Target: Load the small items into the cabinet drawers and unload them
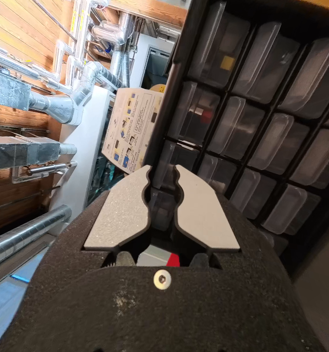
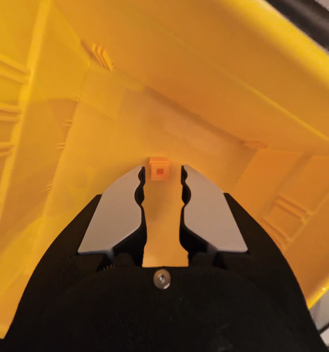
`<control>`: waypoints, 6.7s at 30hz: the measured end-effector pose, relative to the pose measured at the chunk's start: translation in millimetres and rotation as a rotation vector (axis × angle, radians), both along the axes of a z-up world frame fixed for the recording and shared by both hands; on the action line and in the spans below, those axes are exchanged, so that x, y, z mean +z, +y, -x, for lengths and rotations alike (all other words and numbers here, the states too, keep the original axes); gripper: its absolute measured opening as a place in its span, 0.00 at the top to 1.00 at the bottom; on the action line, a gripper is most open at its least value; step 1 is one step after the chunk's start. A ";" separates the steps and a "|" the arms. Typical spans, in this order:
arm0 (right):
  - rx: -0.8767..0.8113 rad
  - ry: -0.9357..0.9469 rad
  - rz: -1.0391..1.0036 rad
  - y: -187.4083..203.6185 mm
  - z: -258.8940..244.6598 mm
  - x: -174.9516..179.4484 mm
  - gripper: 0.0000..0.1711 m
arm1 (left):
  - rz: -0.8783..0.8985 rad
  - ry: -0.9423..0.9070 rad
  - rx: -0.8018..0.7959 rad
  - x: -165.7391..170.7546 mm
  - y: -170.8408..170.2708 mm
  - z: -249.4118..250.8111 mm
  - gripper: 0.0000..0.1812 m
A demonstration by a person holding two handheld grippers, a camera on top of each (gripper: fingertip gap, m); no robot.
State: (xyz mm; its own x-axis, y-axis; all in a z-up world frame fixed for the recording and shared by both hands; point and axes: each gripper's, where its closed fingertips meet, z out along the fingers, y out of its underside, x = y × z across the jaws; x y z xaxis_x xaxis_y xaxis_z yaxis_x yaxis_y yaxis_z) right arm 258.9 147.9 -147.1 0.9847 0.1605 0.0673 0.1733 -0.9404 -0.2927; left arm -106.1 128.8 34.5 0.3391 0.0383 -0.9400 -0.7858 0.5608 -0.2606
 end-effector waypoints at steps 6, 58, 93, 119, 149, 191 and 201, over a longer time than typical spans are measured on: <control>0.044 0.017 -0.185 -1.7 13.5 37.5 0.73 | -0.144 0.051 0.023 1.5 12.5 -1.3 0.92; 1.791 -0.181 0.037 -46.7 396.1 166.8 0.91 | -0.267 0.016 -0.043 -1.3 -49.7 25.3 0.97; 1.969 -0.521 0.115 -55.8 397.9 149.8 0.95 | -0.282 -0.001 -0.054 -4.2 -66.3 37.3 0.97; 1.609 -0.180 0.050 -55.0 402.8 162.3 0.89 | -0.286 -0.004 -0.073 -2.7 -69.3 30.1 0.97; 1.682 -0.101 0.072 -58.5 397.8 158.0 0.93 | -0.247 -0.022 -0.106 -5.2 -75.2 29.4 0.97; 1.828 -0.165 -0.001 -61.4 400.8 153.6 0.91 | -0.260 -0.020 -0.101 -5.5 -78.1 28.8 0.97; 1.589 -0.079 0.173 -64.3 399.6 148.4 0.89 | -0.257 -0.023 -0.105 -5.2 -78.5 27.8 0.96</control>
